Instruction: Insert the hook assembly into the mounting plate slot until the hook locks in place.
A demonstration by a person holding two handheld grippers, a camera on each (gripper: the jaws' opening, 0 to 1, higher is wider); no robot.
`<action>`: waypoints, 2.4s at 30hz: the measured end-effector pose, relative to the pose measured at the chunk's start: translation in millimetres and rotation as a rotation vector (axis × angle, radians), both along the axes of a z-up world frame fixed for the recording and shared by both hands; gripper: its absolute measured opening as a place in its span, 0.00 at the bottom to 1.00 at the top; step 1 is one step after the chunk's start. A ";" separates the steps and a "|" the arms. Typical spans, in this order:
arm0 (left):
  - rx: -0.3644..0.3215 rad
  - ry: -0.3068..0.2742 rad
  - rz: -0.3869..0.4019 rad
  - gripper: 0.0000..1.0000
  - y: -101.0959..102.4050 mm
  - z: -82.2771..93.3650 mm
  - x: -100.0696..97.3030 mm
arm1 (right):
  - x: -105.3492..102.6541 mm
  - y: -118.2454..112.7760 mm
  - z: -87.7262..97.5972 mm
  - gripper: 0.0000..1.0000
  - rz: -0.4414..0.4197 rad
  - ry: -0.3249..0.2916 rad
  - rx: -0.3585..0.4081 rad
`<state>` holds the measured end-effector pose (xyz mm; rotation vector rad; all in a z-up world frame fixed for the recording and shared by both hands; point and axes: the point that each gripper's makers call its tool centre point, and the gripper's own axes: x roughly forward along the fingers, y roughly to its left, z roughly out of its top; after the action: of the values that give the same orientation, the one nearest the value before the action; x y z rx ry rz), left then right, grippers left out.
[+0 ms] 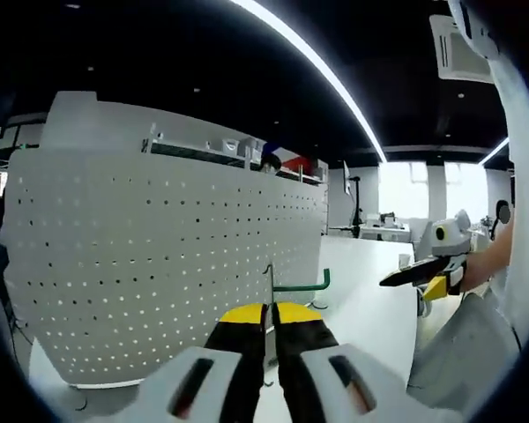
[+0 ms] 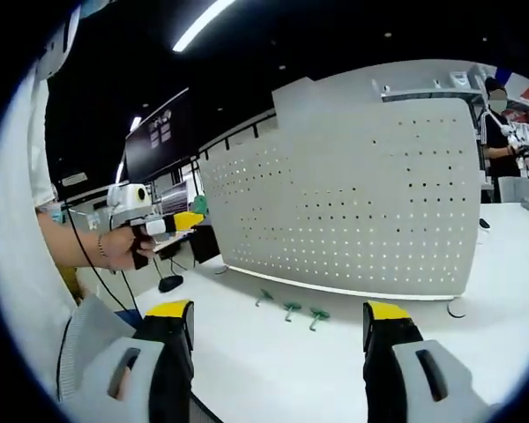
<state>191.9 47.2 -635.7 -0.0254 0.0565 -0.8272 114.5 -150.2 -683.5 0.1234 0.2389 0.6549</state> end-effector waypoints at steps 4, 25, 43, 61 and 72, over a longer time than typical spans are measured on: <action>-0.010 0.007 0.003 0.03 -0.3 0.2 -0.9 | -0.8 4.0 6.9 0.76 0.012 -0.020 0.026; -0.029 0.027 0.007 0.03 -7.9 -4.5 -7.0 | 8.0 46.8 44.5 0.72 0.123 -0.134 0.141; -0.007 0.013 0.052 0.03 -6.9 -5.2 -7.4 | 26.8 98.8 59.4 0.68 0.195 -0.130 0.218; -0.005 -0.003 0.074 0.03 -11.6 -1.4 -8.6 | 44.6 135.4 66.5 0.63 0.258 -0.119 0.240; -0.008 -0.009 0.087 0.02 -11.7 2.2 -8.3 | 50.4 148.9 69.6 0.53 0.265 -0.114 0.261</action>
<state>183.6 35.5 -633.5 -0.0317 0.0435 -0.7409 164.9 -1.3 -613.8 0.3069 0.0582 0.9532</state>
